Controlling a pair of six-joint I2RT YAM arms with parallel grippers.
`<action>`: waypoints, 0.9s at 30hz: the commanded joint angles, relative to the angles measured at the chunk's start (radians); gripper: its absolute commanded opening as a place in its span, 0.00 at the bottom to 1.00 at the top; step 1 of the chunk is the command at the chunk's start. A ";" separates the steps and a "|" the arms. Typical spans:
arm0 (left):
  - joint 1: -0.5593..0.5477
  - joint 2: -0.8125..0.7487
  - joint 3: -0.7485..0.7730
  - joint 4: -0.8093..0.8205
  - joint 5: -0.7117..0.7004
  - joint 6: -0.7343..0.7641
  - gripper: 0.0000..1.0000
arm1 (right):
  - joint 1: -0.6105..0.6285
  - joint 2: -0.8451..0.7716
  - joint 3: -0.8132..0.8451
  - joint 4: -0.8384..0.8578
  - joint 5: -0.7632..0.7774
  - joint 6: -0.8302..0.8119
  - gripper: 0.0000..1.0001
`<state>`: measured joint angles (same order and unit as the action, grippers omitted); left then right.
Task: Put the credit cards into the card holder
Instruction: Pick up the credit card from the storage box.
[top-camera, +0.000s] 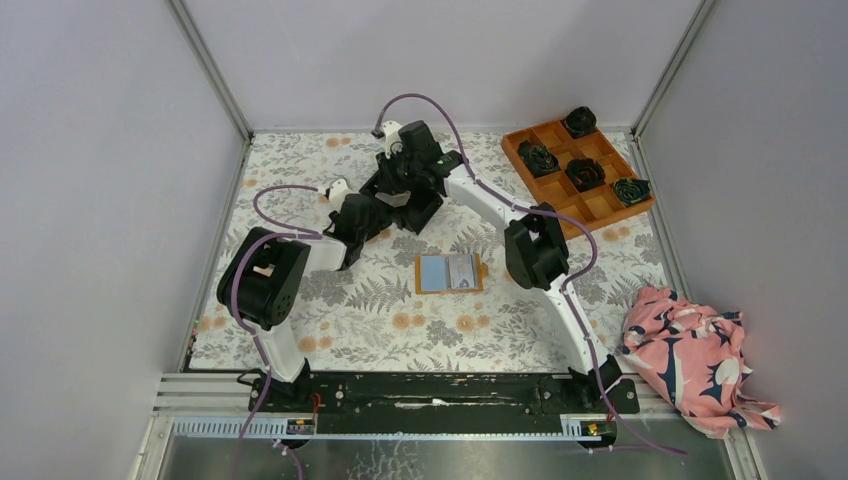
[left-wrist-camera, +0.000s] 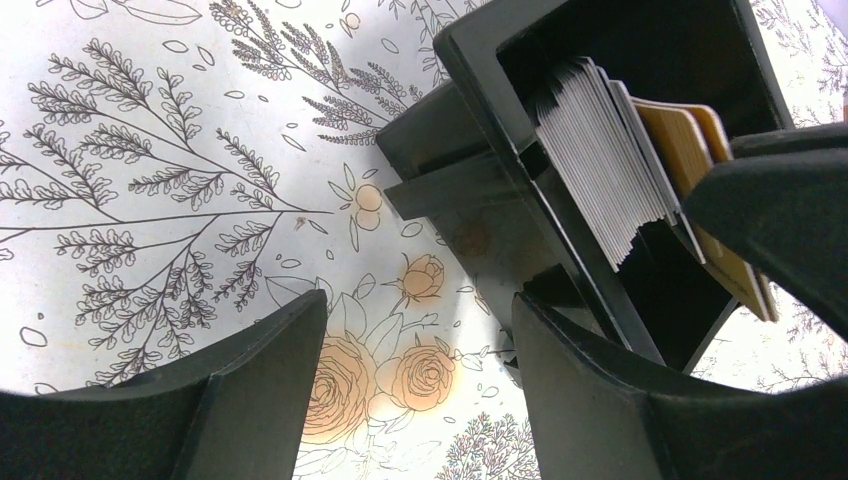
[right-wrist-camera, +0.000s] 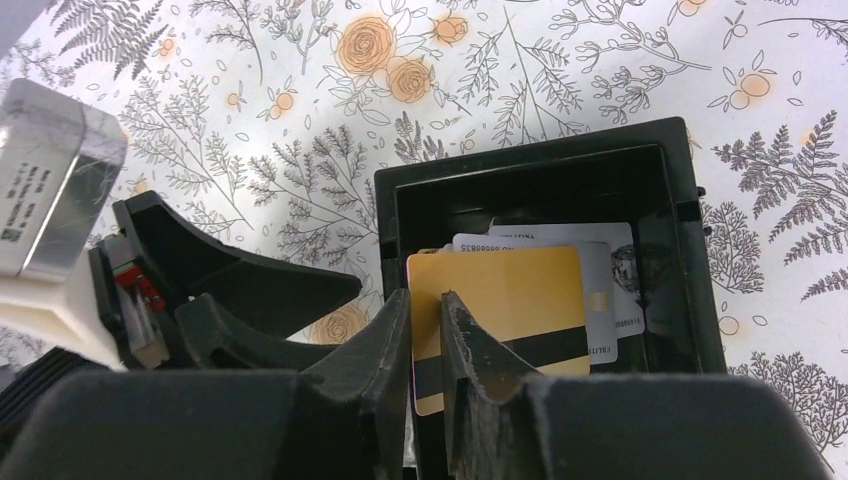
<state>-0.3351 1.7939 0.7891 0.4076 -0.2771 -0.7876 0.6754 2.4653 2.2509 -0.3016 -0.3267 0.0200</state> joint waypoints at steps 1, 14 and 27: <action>0.011 -0.030 0.026 0.014 -0.021 0.024 0.76 | -0.002 -0.092 -0.018 0.017 -0.075 0.045 0.21; 0.010 -0.030 0.027 0.010 -0.022 0.024 0.76 | -0.027 -0.085 -0.042 0.046 -0.132 0.092 0.22; 0.011 -0.029 0.039 -0.001 -0.027 0.030 0.76 | -0.036 -0.066 -0.035 0.050 -0.156 0.113 0.23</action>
<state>-0.3328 1.7905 0.7914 0.4042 -0.2779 -0.7818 0.6418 2.4447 2.2116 -0.2653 -0.4385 0.1101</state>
